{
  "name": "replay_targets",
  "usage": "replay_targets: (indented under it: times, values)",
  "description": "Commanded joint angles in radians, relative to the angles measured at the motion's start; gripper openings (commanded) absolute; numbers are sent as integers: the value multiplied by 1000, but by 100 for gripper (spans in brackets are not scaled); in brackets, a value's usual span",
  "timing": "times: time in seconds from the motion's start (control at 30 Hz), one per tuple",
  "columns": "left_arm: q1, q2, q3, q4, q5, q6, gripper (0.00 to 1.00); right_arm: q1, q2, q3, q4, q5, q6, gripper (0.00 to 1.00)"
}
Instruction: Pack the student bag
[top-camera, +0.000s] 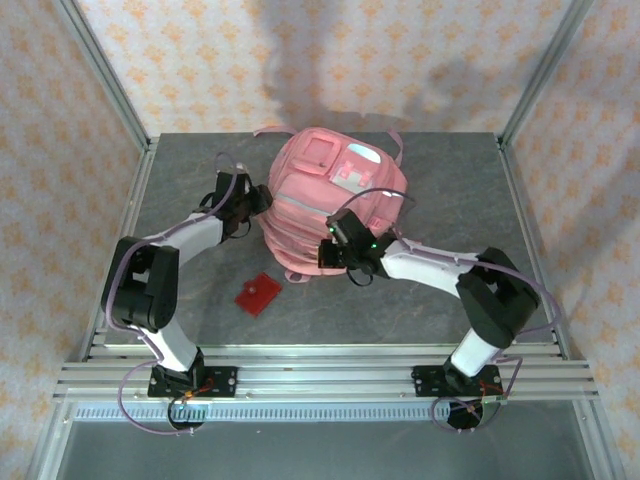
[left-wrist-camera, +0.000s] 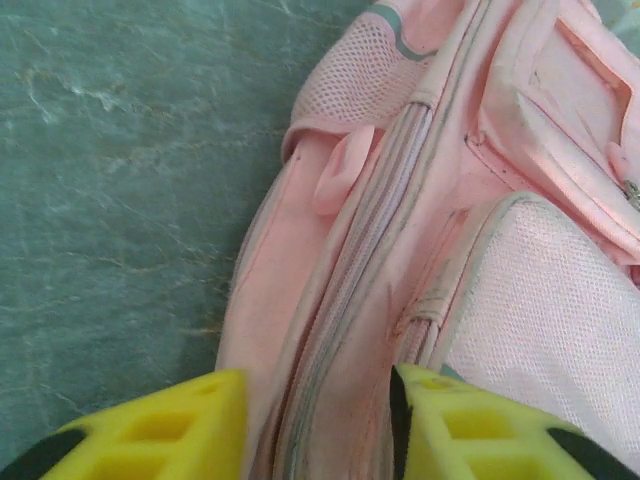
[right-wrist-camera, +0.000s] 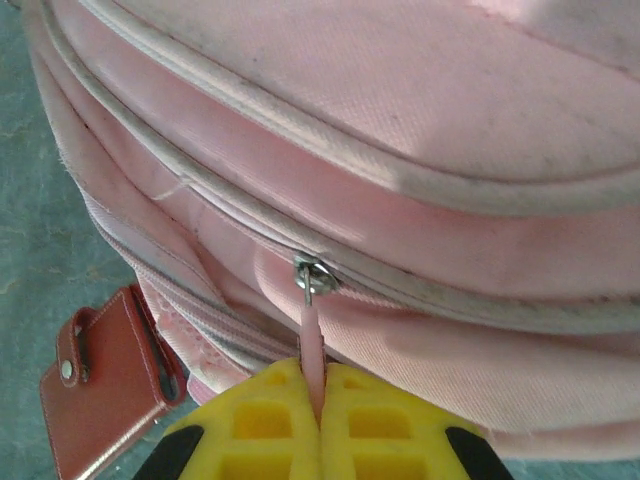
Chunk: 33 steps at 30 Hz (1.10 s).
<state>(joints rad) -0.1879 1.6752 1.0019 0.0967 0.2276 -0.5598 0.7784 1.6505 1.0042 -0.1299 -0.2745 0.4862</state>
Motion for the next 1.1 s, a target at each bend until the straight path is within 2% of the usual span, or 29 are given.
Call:
replay_targets:
  times: [0.0,0.1,0.27,0.5,0.8,0.9,1.0,1.03,1.07]
  values:
    - [-20,-102,-60,-26,22,-43,50,-3,15,43,70,-7,18,0]
    - [-88,-177,-147,-32,21,-87,55,-3,7,39,68,3,10,0]
    - [-199,-233,-199,-18,-7,-169,61,-2,-26,21,87,6,6,0]
    - [-288,-141,-158,-24,-51,-248,66,-2,-98,-20,131,28,12,0]
    - [-344,-76,-161,28,-118,-346,67,-2,-99,-36,144,18,4,0]
    - [-343,-48,-151,60,-124,-372,51,-2,-80,-29,133,18,-4,0]
    - [-341,-21,-130,63,-139,-372,15,-2,-71,-34,122,46,-12,0]
    - [-341,-14,-124,55,-143,-369,5,-2,-70,-33,108,63,-17,0]
    - [-341,-11,-116,50,-143,-365,0,-4,-67,-32,89,83,-22,0]
